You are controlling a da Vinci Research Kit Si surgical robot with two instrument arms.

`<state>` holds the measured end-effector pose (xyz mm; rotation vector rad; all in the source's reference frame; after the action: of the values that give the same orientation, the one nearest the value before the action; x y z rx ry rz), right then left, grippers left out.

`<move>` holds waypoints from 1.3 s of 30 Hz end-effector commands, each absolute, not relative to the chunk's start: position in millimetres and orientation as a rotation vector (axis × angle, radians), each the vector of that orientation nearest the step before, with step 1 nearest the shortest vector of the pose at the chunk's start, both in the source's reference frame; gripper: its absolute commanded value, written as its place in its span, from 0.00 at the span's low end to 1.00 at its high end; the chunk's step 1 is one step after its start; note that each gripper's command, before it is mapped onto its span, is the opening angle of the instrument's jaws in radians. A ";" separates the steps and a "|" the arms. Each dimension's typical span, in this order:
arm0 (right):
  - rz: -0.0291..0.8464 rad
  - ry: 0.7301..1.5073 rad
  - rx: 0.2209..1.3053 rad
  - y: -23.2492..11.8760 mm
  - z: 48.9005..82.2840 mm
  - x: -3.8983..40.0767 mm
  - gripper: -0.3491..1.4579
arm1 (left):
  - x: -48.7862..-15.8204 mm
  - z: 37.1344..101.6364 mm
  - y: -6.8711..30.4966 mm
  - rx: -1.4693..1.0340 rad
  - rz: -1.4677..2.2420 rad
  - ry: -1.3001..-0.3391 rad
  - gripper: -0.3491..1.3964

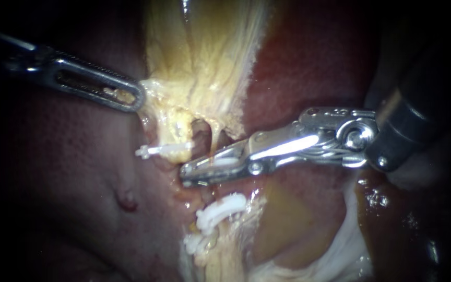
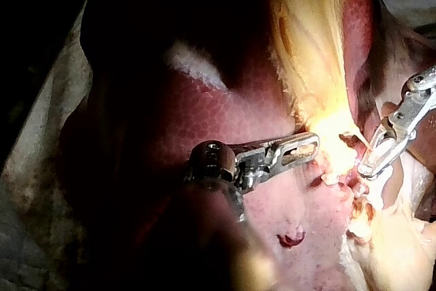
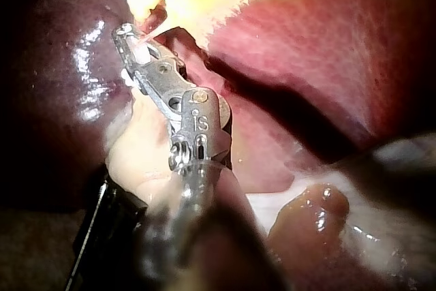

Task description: Going back third clip right tube

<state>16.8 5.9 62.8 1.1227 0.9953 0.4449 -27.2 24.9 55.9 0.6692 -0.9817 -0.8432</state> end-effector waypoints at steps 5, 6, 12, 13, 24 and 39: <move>0.448 0.993 1.124 5.6 62.7 16.7 0.00 | -27.1 55.9 24.9 0.670 -0.843 -0.982 0.00; 0.441 0.991 1.132 5.6 62.7 16.7 0.03 | -27.1 55.9 24.9 0.670 -0.843 -0.982 0.00; 0.504 1.022 1.114 5.7 62.8 17.0 0.43 | -27.1 55.9 24.9 0.670 -0.843 -0.982 0.00; 0.505 1.022 1.114 5.7 62.8 17.0 0.44 | -27.1 55.9 24.9 0.670 -0.843 -0.982 0.00; 0.538 1.101 0.824 4.6 65.2 17.2 0.47 | -27.1 55.9 24.9 0.670 -0.843 -0.982 0.00; 0.345 1.166 0.548 4.6 66.1 13.5 0.47 | -27.1 56.0 24.8 0.669 -0.842 -0.982 0.00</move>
<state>13.1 4.6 65.9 0.5404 1.1712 0.3284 -27.1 24.8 56.0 0.6695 -0.9824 -0.8420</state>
